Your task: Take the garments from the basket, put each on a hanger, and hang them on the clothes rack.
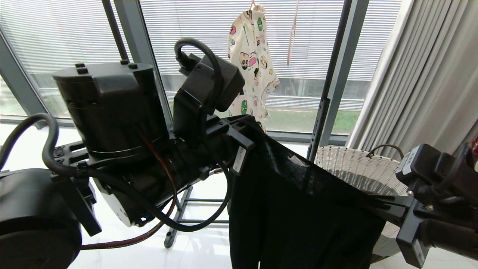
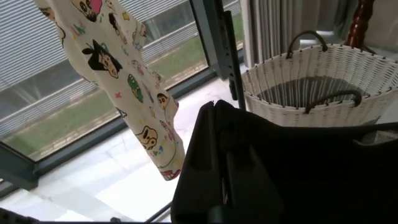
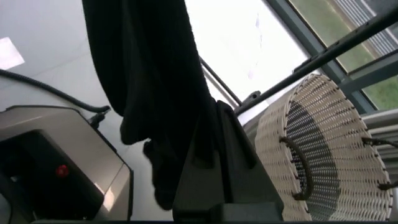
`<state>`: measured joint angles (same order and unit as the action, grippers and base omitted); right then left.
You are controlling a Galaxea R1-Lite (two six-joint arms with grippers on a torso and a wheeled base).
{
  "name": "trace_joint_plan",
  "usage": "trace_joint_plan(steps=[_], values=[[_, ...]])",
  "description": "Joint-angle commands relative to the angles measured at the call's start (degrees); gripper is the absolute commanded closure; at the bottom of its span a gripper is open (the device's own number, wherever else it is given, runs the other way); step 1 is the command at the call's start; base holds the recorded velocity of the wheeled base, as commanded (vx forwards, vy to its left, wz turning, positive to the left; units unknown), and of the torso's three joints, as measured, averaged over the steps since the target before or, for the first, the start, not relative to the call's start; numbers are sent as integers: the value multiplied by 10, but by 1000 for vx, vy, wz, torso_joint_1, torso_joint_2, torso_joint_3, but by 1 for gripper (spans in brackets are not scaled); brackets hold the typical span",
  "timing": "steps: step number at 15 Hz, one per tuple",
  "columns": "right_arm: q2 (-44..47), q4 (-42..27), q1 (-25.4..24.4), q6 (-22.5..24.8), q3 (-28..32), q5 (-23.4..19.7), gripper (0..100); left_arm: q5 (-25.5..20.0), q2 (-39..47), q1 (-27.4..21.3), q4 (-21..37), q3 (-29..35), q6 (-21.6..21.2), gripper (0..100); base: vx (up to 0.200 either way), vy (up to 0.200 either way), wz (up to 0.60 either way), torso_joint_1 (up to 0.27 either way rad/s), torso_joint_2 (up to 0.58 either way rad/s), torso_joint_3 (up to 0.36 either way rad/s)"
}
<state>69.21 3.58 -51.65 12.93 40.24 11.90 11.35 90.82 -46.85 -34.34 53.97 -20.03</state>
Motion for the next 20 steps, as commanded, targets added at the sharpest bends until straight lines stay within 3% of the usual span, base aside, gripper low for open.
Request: trace_joint_plan(steps=[1,2,3,6,8,9,12,13,16,17,20], values=[[-9,2,-13,0,-4,1,100,8,10,0,0,-4,10,100,0,0,0,0,0,0],[-9,2,-8,0,-3,1,100,14,7,-1,1,-8,31,100,0,0,0,0,0,0],[-7,2,11,-1,10,0,100,17,-7,-2,18,-15,90,100,0,0,0,0,0,0],[40,13,56,-3,99,-2,100,19,-79,-25,219,-18,235,100,0,0,0,0,0,0],[78,14,59,-3,158,-3,100,22,-116,-69,359,-31,286,100,0,0,0,0,0,0],[95,14,59,-3,186,-3,100,48,-124,-102,402,-49,289,100,0,0,0,0,0,0],[120,14,59,-2,226,-4,100,217,-84,-138,393,-92,293,100,0,0,0,0,0,0],[119,13,59,-2,225,-4,100,242,-71,-138,376,-92,292,100,0,0,0,0,0,0],[117,9,59,-2,222,-2,100,249,-56,-126,298,-91,289,100,0,0,0,0,0,0],[115,5,58,-2,220,-2,0,257,-53,-122,285,-87,288,100,0,0,0,0,0,0],[88,-61,40,-4,220,-8,0,275,-46,-87,267,-76,281,100,0,0,0,0,0,0]])
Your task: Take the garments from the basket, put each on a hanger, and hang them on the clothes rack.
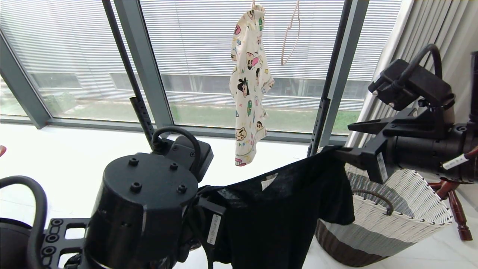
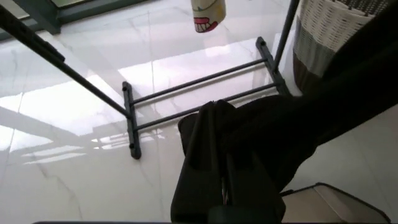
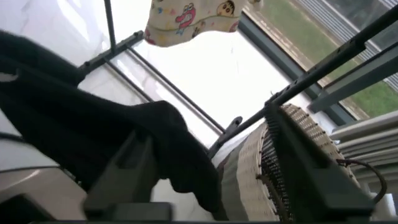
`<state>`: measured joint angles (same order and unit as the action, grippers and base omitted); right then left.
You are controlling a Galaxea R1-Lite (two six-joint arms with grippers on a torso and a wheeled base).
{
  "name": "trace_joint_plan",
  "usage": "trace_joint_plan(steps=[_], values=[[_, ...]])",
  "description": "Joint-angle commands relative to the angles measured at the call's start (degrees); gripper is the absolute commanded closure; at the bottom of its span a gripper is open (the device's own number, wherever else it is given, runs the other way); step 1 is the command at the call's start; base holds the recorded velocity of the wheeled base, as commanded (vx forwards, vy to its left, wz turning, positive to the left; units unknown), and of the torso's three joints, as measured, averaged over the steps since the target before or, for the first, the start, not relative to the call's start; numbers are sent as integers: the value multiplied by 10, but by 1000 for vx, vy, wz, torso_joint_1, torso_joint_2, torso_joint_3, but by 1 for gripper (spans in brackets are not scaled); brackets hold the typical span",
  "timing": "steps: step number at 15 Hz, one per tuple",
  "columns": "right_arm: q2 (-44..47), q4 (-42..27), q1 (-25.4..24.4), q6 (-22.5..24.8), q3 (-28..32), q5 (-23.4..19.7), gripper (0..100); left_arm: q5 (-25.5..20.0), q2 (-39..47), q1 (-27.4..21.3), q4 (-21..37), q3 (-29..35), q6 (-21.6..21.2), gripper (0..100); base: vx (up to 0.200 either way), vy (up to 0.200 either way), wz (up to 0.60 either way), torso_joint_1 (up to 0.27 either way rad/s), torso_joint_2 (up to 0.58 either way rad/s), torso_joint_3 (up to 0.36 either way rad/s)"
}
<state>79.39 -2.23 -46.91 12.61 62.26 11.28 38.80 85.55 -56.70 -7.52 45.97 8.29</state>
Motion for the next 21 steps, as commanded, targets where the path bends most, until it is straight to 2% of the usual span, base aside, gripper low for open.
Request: trace_joint_plan(steps=[1,2,4,6,7,8,10,12,14,16,21], values=[[-24,-30,-10,0,0,-6,0,0,5,27,-2,4,-13,100,0,0,0,0,0,0],[-37,-64,-10,0,1,-11,0,1,4,42,-2,4,-24,100,0,0,0,0,0,0],[-69,-109,-9,0,1,-72,0,1,3,62,-2,5,-31,100,0,0,0,0,0,0],[-86,-125,1,-2,-2,-89,0,1,3,72,-3,5,-31,100,0,0,0,0,0,0],[-89,-125,42,-8,-12,-82,0,7,1,75,-3,4,-35,100,0,0,0,0,0,0],[-92,-127,80,-6,-22,-54,0,25,-8,76,-2,3,-42,100,0,0,0,0,0,0],[-105,-129,128,28,-57,42,0,64,-23,88,-2,0,-45,100,0,0,0,0,0,0],[-114,-125,158,42,-82,71,0,83,-31,108,-2,-4,-45,100,0,100,0,1,-1,4],[-114,-108,165,42,-93,99,0,85,-40,122,-2,-6,-45,100,0,200,0,5,-2,0],[-114,-86,167,41,-104,115,0,85,-44,134,-2,-6,-51,100,0,200,0,-2,-2,-5],[-111,-59,180,41,-110,115,0,85,-46,145,-2,-5,-60,100,0,200,0,2,2,2]])
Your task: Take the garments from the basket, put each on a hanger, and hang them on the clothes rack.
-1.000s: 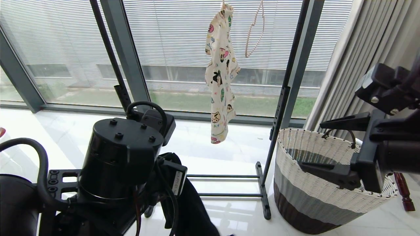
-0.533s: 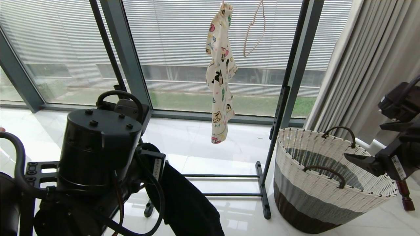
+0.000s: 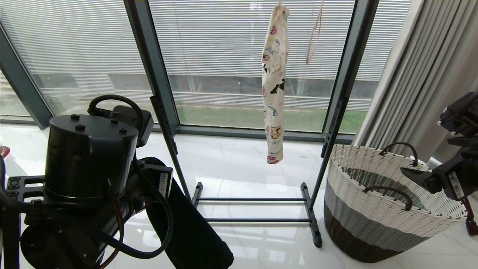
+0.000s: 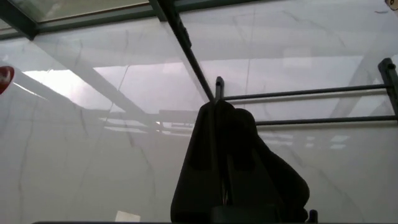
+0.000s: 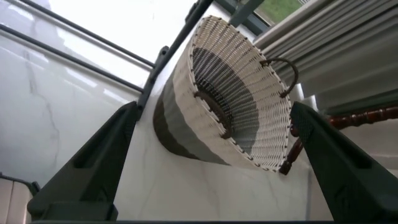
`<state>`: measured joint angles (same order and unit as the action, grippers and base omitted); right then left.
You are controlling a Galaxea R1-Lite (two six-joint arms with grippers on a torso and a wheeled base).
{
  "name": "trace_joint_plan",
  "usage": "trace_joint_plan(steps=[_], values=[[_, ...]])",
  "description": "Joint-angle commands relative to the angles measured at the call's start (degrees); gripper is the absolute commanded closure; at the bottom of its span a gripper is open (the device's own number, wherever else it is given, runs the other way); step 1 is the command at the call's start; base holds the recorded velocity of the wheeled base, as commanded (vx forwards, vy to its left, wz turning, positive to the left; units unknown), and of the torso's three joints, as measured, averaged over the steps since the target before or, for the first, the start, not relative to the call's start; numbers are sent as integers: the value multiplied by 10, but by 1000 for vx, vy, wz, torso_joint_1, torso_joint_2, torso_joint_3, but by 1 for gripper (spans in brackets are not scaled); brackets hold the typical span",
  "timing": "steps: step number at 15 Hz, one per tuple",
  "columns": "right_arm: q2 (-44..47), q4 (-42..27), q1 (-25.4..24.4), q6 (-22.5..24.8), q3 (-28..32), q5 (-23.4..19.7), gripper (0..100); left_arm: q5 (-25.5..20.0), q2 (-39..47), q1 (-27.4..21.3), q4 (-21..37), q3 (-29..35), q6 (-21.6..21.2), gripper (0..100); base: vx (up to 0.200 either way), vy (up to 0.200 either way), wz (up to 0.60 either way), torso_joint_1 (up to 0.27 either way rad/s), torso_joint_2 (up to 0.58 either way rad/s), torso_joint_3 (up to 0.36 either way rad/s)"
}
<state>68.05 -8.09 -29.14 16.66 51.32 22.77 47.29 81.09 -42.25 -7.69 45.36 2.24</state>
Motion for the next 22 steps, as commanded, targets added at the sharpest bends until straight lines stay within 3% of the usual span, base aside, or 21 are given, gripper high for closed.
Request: trace_joint_plan(steps=[1,5,9,15,22], values=[[2,0,5,-1,-1,0,0,0,-1,1,0,1,0,100,0,200,0,7,2,2],[5,9,12,-1,-1,0,0,-1,-1,1,0,1,1,100,150,100,0,0,1,2],[20,82,40,-1,-21,0,0,-2,-1,-4,0,2,0,100,200,0,0,1,5,7],[20,94,40,-3,-25,0,0,-1,-1,-4,0,8,0,100,200,0,0,4,3,2],[16,94,40,-25,-24,0,0,-1,-1,-4,-1,7,0,100,0,0,0,89,-251,-164]])
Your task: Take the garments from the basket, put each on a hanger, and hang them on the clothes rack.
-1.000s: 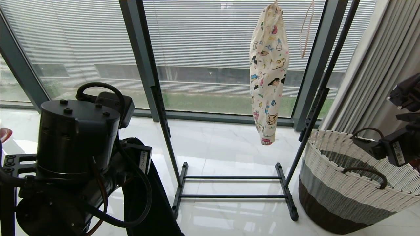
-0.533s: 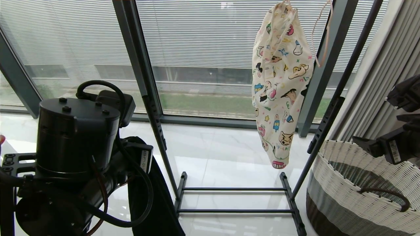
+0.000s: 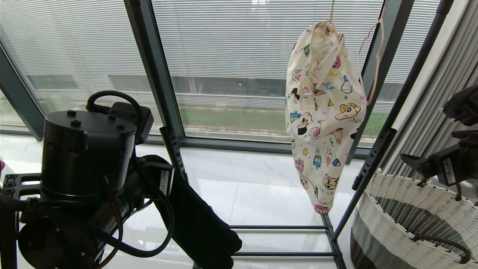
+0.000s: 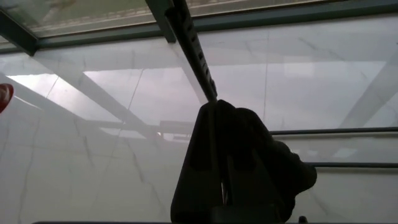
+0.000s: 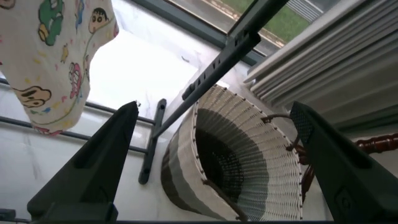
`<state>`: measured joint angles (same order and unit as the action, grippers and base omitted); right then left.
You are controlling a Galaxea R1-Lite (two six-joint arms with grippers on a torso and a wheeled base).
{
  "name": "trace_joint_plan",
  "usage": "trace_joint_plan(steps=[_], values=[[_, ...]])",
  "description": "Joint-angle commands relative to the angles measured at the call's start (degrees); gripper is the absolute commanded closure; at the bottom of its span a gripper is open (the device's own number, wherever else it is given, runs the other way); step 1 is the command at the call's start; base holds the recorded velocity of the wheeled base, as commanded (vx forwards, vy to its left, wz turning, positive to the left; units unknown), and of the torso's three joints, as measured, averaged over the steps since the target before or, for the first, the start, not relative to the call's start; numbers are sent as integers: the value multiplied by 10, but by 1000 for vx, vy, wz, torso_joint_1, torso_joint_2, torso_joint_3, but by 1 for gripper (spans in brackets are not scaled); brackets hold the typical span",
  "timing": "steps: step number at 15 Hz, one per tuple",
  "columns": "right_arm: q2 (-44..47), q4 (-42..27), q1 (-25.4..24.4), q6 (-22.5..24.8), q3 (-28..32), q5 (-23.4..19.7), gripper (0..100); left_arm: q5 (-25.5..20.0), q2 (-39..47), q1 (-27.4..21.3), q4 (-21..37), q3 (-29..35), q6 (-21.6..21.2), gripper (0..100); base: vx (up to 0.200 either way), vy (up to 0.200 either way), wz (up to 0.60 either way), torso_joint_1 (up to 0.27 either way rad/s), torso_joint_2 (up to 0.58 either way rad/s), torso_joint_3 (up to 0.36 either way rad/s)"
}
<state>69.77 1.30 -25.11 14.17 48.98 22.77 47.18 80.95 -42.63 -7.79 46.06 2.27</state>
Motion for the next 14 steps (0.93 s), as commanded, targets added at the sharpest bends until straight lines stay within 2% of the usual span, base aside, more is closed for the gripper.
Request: trace_joint_plan(steps=[1,14], values=[[-1,1,0,-2,0,0,0,0,0,0,0,0,0,100,0,0,0,168,-452,-281],[4,24,0,-21,2,0,0,0,-5,0,0,0,0,100,0,0,0,207,-479,-279]])
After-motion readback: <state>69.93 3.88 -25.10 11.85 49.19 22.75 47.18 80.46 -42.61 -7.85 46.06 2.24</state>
